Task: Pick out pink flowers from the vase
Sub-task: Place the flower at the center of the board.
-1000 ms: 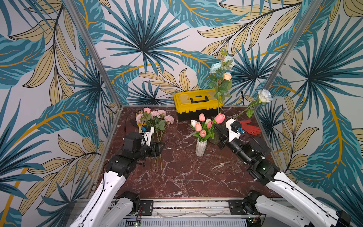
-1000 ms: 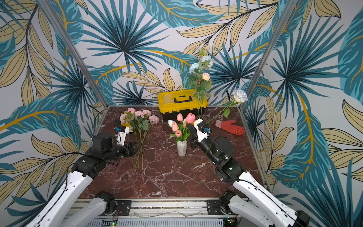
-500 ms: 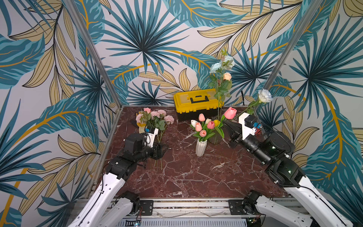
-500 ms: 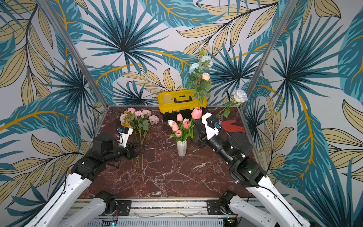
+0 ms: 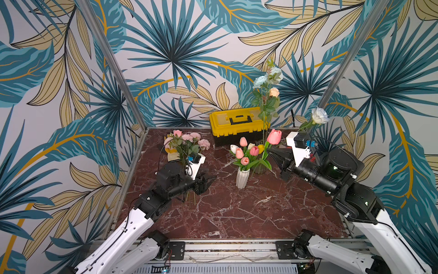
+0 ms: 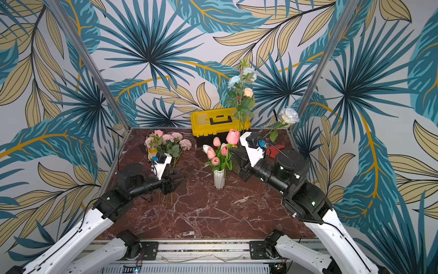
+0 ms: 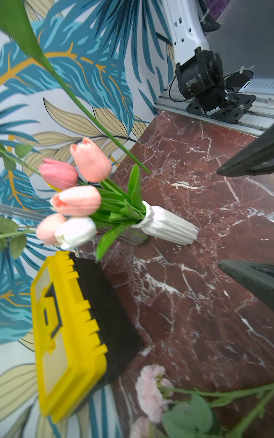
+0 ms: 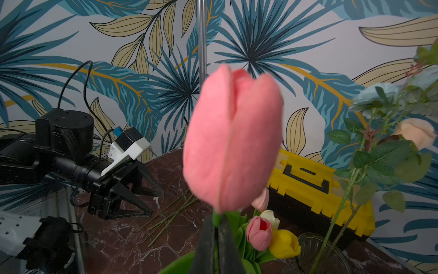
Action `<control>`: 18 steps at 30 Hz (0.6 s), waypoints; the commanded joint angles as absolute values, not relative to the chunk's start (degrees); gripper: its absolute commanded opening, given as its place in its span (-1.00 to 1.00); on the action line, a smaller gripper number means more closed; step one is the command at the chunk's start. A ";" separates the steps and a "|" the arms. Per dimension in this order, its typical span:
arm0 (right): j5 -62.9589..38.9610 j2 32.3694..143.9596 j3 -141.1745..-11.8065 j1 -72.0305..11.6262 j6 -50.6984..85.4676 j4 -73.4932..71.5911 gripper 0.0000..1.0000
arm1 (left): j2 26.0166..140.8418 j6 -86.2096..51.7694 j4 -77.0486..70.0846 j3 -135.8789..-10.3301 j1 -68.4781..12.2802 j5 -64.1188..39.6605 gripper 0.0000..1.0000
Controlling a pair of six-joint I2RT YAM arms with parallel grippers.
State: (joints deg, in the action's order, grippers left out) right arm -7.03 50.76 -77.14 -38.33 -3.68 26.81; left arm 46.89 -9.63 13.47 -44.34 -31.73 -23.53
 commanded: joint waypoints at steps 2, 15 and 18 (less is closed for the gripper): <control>-14.58 50.01 -73.01 -38.24 3.54 21.20 -1.00 | 47.24 -2.22 4.07 -41.02 -33.51 -30.81 0.16; -20.26 55.73 -62.55 -38.32 14.92 -7.14 -1.00 | 49.40 3.26 0.17 -40.23 -34.63 -39.53 0.23; -20.93 56.93 -61.58 -38.28 17.00 -11.21 -1.00 | 50.68 2.94 0.18 -40.17 -34.63 -37.92 0.23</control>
State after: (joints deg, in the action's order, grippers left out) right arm -19.03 56.62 -62.94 -38.33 13.45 -2.92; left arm 49.76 2.07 1.80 -42.13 -34.52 -37.52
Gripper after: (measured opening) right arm 0.054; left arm 0.614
